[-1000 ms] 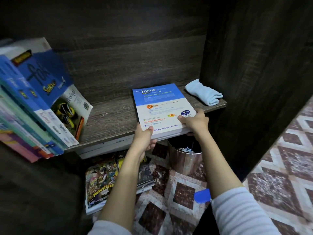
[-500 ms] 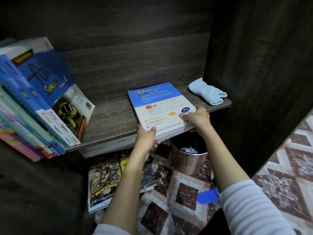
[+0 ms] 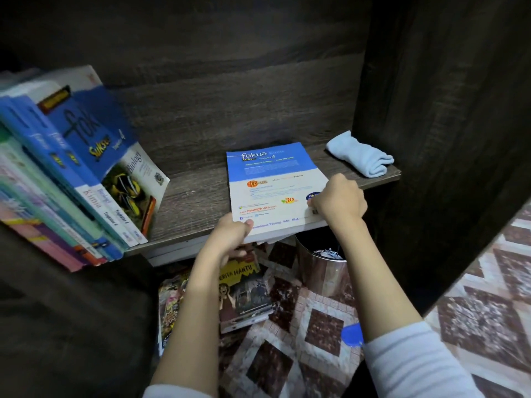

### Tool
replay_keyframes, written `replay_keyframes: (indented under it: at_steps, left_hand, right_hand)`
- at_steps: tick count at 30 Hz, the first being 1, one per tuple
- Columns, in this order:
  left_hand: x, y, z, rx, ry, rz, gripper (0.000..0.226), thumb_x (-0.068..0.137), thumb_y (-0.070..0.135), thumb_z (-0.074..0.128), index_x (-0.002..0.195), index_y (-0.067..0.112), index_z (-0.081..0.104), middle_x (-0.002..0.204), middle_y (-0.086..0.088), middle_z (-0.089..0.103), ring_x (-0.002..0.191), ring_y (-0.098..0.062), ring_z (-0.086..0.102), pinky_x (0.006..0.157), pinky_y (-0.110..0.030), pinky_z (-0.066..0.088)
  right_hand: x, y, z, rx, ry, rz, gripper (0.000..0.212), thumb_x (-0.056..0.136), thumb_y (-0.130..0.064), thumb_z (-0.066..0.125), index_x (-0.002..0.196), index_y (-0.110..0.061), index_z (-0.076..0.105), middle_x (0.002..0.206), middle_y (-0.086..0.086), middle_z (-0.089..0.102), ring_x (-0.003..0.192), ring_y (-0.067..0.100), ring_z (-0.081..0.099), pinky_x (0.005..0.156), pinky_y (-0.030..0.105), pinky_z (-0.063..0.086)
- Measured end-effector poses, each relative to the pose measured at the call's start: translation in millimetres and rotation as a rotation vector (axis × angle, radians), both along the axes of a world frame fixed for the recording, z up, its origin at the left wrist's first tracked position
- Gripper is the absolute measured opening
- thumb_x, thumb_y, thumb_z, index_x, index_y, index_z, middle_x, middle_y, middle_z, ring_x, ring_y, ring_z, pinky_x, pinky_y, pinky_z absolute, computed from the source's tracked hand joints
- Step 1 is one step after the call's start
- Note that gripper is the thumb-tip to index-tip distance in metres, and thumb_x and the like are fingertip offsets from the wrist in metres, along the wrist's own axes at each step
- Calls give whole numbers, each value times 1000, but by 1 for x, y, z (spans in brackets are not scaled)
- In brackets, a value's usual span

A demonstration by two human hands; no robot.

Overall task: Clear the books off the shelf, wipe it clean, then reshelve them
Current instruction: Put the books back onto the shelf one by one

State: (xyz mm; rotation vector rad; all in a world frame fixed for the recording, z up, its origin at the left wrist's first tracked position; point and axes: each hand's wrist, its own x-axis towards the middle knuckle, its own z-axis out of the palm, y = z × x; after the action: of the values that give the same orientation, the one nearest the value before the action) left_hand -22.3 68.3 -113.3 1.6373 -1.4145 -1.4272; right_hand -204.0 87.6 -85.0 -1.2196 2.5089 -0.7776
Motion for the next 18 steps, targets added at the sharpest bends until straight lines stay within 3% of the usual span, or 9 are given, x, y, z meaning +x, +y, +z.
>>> replay_keyframes:
  at_steps: [3, 5, 7, 9, 11, 14, 16, 18]
  left_hand:
    - [18, -7, -1, 96, 130, 72, 25, 92, 8, 51, 116, 8, 56, 93, -2, 63, 79, -12, 56, 74, -31, 52]
    - [28, -6, 0, 169, 196, 105, 19, 90, 17, 49, 104, 12, 60, 80, 0, 67, 70, -11, 60, 65, -27, 51]
    - [35, -5, -1, 214, 257, 126, 24, 94, 30, 44, 97, 15, 62, 72, 0, 71, 61, -12, 65, 55, -23, 51]
    - [41, -8, -6, 204, 282, 168, 33, 98, 37, 43, 105, 12, 62, 81, -6, 72, 68, -17, 68, 63, -29, 54]
    - [49, -11, -10, 137, 206, 225, 35, 97, 39, 47, 106, 9, 62, 88, -9, 70, 74, -21, 66, 78, -35, 54]
    - [53, -15, -7, 42, 122, 257, 34, 97, 34, 50, 103, 3, 61, 93, -12, 67, 74, -21, 63, 80, -33, 51]
    - [51, -13, -5, 2, 113, 255, 35, 97, 31, 49, 108, -1, 61, 98, -13, 66, 80, -24, 63, 77, -30, 50]
    - [48, -10, -5, -42, 101, 261, 36, 98, 29, 48, 112, -2, 59, 107, -16, 66, 87, -24, 62, 80, -31, 48]
  right_hand:
    - [4, 4, 0, -59, -76, -7, 56, 83, -31, 68, 127, -6, 42, 129, 18, 53, 120, 38, 49, 88, 38, 43]
    - [0, 4, -2, -84, -231, -21, 62, 83, -39, 67, 128, -5, 40, 130, 19, 52, 120, 38, 49, 87, 37, 42]
    - [-4, 4, -4, -89, -389, -7, 56, 82, -45, 67, 118, -6, 50, 122, 15, 58, 113, 32, 55, 81, 33, 43]
    - [-2, 5, -8, -94, -562, 59, 34, 82, -40, 69, 95, -10, 59, 101, 9, 65, 89, 26, 62, 70, 30, 49]
    - [6, 6, -8, -81, -772, 139, 22, 84, -29, 70, 90, -10, 61, 85, 6, 65, 70, 21, 62, 61, 32, 54]
    - [17, 3, -9, -116, -1009, 195, 35, 80, -22, 74, 108, -5, 63, 93, 11, 72, 75, 24, 67, 73, 40, 55]
    - [23, 1, -9, -87, -1121, 240, 27, 79, -19, 73, 102, -7, 67, 101, 18, 71, 80, 28, 69, 82, 42, 54]
    - [26, 1, -8, -44, -1171, 300, 20, 83, -7, 67, 103, -6, 65, 106, 21, 69, 79, 27, 70, 75, 40, 58]
